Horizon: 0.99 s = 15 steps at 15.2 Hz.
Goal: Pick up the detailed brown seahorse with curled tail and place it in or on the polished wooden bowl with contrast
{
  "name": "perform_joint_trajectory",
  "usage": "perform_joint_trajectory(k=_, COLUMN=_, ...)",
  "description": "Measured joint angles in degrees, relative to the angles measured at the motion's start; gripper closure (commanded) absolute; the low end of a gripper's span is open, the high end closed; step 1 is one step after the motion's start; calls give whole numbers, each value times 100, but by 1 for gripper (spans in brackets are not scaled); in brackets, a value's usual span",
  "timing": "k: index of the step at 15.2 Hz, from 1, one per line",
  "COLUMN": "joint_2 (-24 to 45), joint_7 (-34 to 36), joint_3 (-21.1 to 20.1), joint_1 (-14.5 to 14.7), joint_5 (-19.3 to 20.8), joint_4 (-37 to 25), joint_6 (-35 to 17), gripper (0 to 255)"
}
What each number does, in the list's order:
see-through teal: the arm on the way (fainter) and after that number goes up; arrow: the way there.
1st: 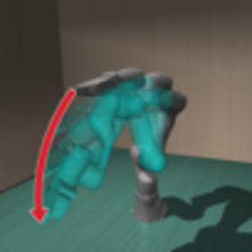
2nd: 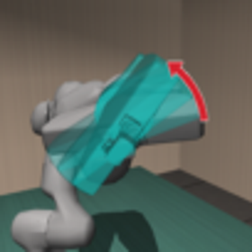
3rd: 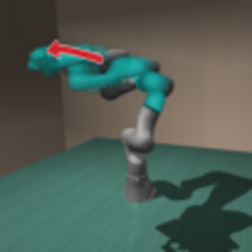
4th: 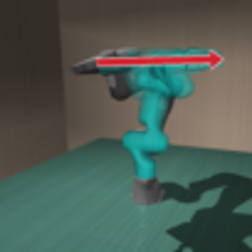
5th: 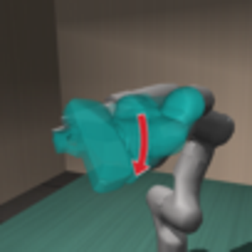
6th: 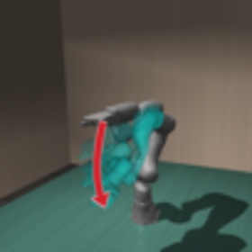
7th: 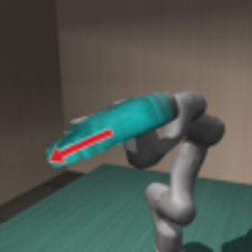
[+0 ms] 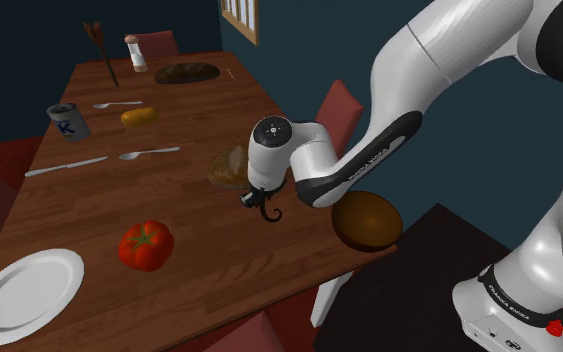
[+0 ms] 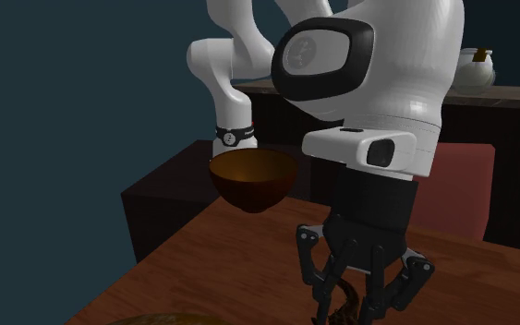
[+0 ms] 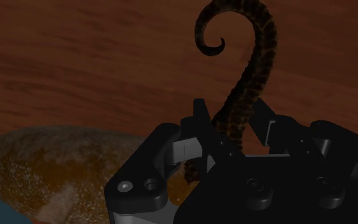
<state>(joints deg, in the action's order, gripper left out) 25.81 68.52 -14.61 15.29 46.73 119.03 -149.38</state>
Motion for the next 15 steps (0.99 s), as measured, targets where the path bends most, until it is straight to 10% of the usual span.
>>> perform_joint_trajectory(k=15, joint_2=-754, joint_7=-753, joint_3=-400, joint_1=-271, joint_5=-806, joint_4=59, joint_6=556, gripper=255)
